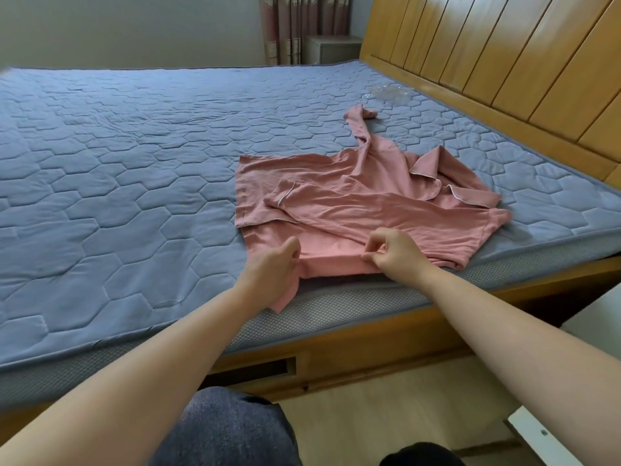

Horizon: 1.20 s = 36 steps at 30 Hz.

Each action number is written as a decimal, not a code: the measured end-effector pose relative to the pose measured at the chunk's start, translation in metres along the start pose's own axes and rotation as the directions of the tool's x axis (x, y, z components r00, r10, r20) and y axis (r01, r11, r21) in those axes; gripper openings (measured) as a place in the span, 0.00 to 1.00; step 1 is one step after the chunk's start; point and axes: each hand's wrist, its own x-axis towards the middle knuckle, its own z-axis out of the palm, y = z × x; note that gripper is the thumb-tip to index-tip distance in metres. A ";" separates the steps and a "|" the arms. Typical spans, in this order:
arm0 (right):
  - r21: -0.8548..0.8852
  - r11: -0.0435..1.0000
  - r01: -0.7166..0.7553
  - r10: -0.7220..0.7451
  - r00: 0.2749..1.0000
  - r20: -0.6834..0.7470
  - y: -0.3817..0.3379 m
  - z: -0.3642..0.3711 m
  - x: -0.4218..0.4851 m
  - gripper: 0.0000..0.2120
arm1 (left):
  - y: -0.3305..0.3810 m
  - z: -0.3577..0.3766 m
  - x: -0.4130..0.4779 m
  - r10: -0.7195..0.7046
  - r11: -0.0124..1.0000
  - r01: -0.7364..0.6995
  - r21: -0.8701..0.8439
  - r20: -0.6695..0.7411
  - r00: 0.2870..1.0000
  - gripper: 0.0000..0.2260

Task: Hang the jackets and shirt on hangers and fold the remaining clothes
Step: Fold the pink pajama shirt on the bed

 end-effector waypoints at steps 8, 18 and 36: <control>-0.015 1.000 0.010 -0.011 0.999 -0.034 -0.008 -0.022 0.017 0.08 | -0.005 -0.029 0.027 0.140 0.947 -0.197 0.254 0.226 0.964 0.22; -0.316 0.945 0.081 -0.102 0.994 -0.048 -0.003 0.002 0.013 0.08 | -0.007 -0.036 0.025 0.392 0.812 -0.437 0.386 0.193 0.900 0.18; -0.501 0.843 0.198 0.120 0.837 0.534 0.003 0.001 0.004 0.06 | 0.010 -0.013 0.014 0.064 0.930 -0.276 0.242 0.632 0.772 0.09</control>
